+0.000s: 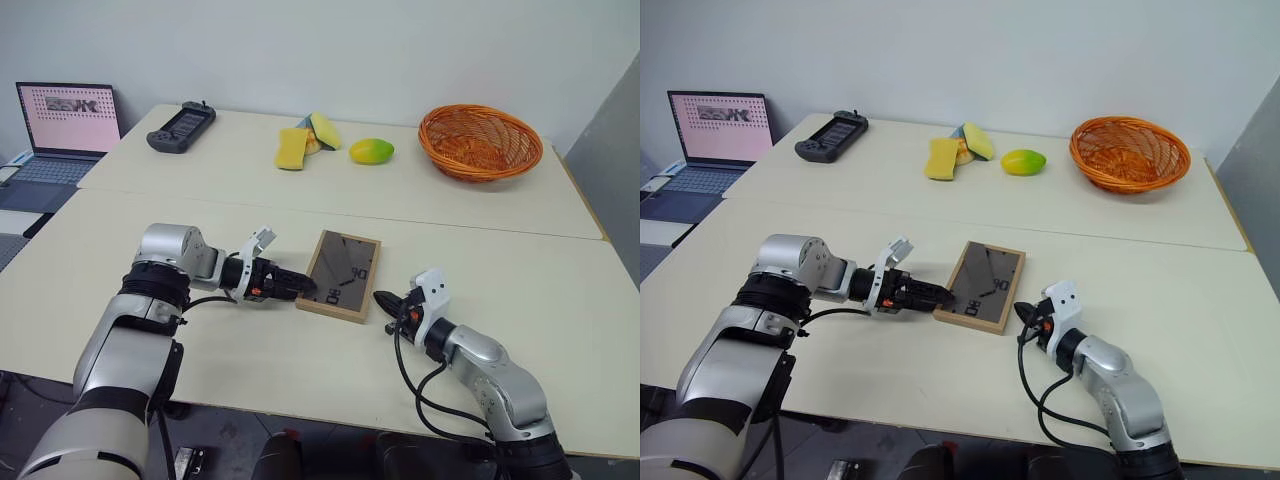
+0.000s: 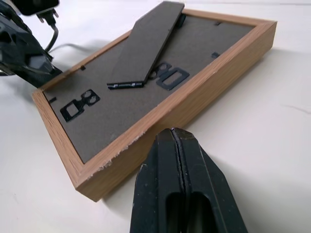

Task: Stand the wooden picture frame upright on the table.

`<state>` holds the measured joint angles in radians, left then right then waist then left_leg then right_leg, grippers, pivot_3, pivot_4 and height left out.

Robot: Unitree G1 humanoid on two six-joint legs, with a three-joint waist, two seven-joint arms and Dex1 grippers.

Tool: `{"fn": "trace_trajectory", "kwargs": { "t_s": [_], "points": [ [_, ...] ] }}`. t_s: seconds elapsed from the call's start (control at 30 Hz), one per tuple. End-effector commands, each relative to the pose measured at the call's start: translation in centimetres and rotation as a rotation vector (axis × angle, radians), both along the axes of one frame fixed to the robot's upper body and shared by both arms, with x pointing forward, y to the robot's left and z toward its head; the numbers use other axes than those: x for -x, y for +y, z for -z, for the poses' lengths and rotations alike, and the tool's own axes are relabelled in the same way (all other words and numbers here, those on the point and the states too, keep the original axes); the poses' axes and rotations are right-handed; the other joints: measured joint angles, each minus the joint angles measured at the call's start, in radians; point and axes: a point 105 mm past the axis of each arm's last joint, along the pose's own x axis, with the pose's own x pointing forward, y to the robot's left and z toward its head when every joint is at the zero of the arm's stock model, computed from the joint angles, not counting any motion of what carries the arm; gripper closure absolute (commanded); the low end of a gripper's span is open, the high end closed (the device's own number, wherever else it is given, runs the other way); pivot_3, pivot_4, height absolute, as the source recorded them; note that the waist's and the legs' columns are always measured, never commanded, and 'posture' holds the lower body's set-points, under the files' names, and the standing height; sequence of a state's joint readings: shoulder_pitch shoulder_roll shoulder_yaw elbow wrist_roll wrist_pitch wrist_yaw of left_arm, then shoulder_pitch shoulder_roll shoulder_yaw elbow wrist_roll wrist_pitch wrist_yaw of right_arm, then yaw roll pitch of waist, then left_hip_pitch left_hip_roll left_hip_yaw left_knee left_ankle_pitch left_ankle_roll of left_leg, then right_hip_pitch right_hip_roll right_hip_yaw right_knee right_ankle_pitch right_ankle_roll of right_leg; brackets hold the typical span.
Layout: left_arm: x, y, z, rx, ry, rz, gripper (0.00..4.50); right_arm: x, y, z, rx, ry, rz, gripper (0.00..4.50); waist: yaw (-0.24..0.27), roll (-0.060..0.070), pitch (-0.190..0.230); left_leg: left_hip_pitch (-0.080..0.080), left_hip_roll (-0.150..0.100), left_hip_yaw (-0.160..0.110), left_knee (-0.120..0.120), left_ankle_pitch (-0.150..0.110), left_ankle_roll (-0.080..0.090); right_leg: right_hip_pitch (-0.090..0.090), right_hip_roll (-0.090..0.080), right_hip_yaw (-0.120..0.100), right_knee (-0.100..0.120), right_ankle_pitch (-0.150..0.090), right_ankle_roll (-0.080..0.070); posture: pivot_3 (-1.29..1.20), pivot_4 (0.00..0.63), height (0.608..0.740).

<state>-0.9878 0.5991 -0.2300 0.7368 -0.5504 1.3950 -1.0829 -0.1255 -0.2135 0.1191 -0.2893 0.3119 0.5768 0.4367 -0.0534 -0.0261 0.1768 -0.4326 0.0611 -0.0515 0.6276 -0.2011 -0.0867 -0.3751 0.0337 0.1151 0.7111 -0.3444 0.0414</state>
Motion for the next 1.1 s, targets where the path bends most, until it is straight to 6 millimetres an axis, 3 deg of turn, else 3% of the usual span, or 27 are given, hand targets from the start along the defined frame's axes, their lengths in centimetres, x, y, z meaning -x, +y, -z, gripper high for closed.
{"fn": "trace_trajectory", "kwargs": {
  "t_s": [0.03, 0.17, 0.67, 0.9, 1.1],
  "points": [
    [-0.6, -0.9, -0.2, 0.005, -0.019, 0.005, 1.38, 0.1, 0.4, -1.6, -0.037, -0.048, -0.014, 4.50, 0.002, 0.000, 0.000, 0.000, 0.000, 0.000, 0.000, 0.000, 0.000, 0.000, 0.000, 0.000, 0.000, 0.000, 0.000, 0.00, 0.150, 0.740],
    [-0.1, -1.8, -0.1, 0.023, 0.002, 0.039, 1.38, 0.0, 1.4, -2.1, -0.066, -0.046, -0.032, 4.50, 0.003, 0.000, 0.000, 0.000, 0.000, 0.000, 0.000, 0.000, 0.000, 0.000, 0.000, 0.000, 0.000, 0.000, 0.000, 0.00, 0.150, 0.740],
    [-0.2, -1.3, 0.0, 0.018, 0.007, 0.013, 1.38, 0.2, 1.4, -1.9, -0.073, -0.028, -0.028, 4.50, 0.004, 0.000, 0.000, 0.000, 0.000, -0.001, 0.000, 0.000, 0.000, 0.000, 0.000, 0.000, 0.000, 0.001, -0.001, 0.00, 0.150, 0.740],
    [0.0, -1.5, -0.4, 0.049, 0.010, 0.020, 2.67, 0.1, 1.4, -1.9, -0.070, -0.028, -0.027, 4.50, 0.001, 0.000, 0.000, 0.000, 0.000, -0.001, 0.000, 0.000, 0.000, 0.000, 0.000, 0.000, 0.000, 0.001, -0.002, 0.00, 0.150, 0.740],
    [-0.1, -1.6, -0.7, 0.069, 0.007, 0.020, 3.14, 0.1, 1.3, -1.9, -0.070, -0.029, -0.024, 4.50, 0.007, 0.000, 0.000, 0.000, 0.000, -0.001, 0.000, 0.000, 0.000, 0.001, 0.000, -0.001, 0.000, 0.001, -0.001, 0.00, 0.150, 0.740]
  ]
}}
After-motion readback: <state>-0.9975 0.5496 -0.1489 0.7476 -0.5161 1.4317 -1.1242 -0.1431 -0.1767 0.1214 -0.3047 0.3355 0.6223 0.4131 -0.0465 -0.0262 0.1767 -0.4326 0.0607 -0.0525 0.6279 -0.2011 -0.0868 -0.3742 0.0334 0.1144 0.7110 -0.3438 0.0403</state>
